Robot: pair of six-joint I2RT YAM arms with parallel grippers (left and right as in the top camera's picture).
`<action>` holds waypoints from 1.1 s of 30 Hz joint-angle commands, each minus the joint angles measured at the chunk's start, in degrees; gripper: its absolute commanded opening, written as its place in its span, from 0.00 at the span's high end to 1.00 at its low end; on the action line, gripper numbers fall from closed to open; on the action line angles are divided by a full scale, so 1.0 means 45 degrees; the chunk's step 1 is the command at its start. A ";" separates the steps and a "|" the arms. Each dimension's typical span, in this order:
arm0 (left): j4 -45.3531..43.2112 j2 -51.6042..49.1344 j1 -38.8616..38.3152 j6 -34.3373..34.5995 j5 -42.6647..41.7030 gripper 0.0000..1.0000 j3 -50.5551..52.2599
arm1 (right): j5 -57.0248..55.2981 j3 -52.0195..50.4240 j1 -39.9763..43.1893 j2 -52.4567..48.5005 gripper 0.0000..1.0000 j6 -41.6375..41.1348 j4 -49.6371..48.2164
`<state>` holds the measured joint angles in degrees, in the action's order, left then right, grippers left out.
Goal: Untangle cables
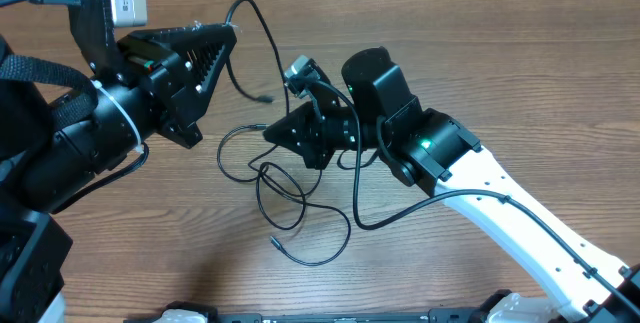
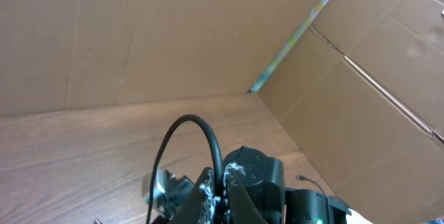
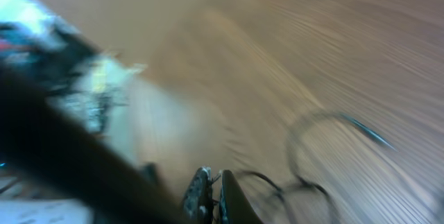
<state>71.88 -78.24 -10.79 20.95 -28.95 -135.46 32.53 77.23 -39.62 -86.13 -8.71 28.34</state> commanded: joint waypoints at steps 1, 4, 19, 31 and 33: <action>0.0083 0.0073 -0.0024 0.0058 -0.0107 0.96 -0.0199 | -0.4721 -0.0029 0.0087 0.0015 0.96 -0.0107 0.0787; 0.0277 0.0146 -0.0024 0.0010 0.0044 0.96 -0.0199 | -0.7995 -0.0024 0.0461 0.0034 0.96 -0.0112 0.0996; 0.2720 -0.0199 -0.0024 -0.0039 0.2817 0.96 -0.0165 | -0.8893 0.0549 0.3138 0.3687 0.96 0.1481 -0.4537; 0.3327 -0.0622 -0.0024 -0.0049 0.2759 0.86 -0.0151 | -1.0365 0.0549 0.5469 0.5940 0.96 0.3007 -0.6324; 0.3507 -0.0695 -0.0024 -0.0194 0.2754 0.80 -0.0151 | -1.0375 0.0549 0.5843 0.5935 0.96 0.3011 -0.5921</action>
<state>86.98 -80.73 -10.85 20.86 -17.28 -135.48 -12.49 78.72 -15.11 -58.87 3.88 0.43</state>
